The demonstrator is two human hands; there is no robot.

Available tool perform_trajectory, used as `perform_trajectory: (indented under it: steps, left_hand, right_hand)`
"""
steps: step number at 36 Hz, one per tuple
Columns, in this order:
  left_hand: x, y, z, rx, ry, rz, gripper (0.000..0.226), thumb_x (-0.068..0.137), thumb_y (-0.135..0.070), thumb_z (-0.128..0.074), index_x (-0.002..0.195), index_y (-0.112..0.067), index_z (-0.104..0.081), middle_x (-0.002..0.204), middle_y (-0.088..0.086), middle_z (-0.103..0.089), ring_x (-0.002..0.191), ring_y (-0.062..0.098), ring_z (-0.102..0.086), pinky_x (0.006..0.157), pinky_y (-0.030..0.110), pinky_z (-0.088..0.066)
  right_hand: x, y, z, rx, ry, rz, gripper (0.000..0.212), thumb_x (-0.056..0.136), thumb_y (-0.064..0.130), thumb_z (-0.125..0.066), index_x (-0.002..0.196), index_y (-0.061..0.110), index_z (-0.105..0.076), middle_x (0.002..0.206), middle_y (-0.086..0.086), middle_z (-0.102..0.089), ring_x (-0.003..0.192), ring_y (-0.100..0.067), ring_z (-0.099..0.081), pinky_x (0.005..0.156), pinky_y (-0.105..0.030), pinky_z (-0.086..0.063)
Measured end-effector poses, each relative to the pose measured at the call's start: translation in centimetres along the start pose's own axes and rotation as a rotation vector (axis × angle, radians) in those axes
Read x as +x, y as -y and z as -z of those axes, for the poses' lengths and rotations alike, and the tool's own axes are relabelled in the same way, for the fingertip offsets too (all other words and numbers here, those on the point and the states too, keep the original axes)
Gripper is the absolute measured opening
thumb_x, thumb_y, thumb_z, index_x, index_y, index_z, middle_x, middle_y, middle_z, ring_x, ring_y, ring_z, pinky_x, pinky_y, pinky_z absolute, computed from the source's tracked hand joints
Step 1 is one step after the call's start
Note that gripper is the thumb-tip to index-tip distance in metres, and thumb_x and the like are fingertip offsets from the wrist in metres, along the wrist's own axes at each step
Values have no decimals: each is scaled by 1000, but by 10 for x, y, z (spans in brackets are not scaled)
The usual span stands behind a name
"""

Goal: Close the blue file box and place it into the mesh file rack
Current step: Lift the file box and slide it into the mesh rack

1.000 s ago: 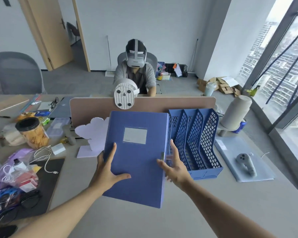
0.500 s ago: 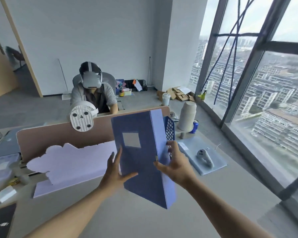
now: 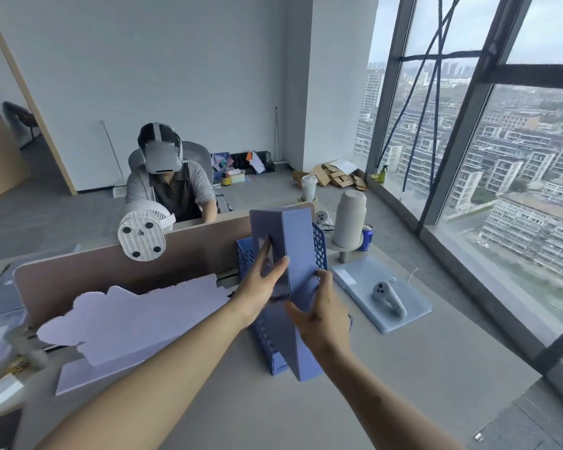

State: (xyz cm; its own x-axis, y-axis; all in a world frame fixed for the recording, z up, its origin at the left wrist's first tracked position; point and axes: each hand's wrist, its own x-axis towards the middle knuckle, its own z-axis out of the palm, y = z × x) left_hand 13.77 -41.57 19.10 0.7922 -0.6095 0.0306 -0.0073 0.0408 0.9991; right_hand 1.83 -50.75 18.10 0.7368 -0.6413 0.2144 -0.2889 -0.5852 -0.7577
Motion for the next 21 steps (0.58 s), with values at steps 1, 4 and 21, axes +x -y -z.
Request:
perform_trajectory:
  steps: [1,4,21]
  left_hand:
    - [2,0,2,8,0,-4,67,52,-81,-74,105,-89,-33,155,-17,-41,141,14,-42,113,59,-38]
    - [8,2,9,40,-7,-14,68,55,-81,-73,108,-88,-32,155,-20,-40,142,12,-40,113,59,-38]
    - [27,15,32,251,-42,-154,93,70,-58,-78,140,-60,-19,161,-11,-28,147,12,-31,120,48,-33]
  right_hand:
    - [2,0,-3,3,6,0,58,75,50,-66,118,35,-30,76,10,-57,74,-29,-62,73,-43,-52]
    - [10,-1,-12,27,37,-12,58,75,54,-64,118,35,-31,63,14,-47,62,-24,-59,70,-42,-52]
    - [41,-19,-61,228,115,-76,69,78,45,-73,131,37,-29,110,14,-52,89,-18,-56,77,-33,-47]
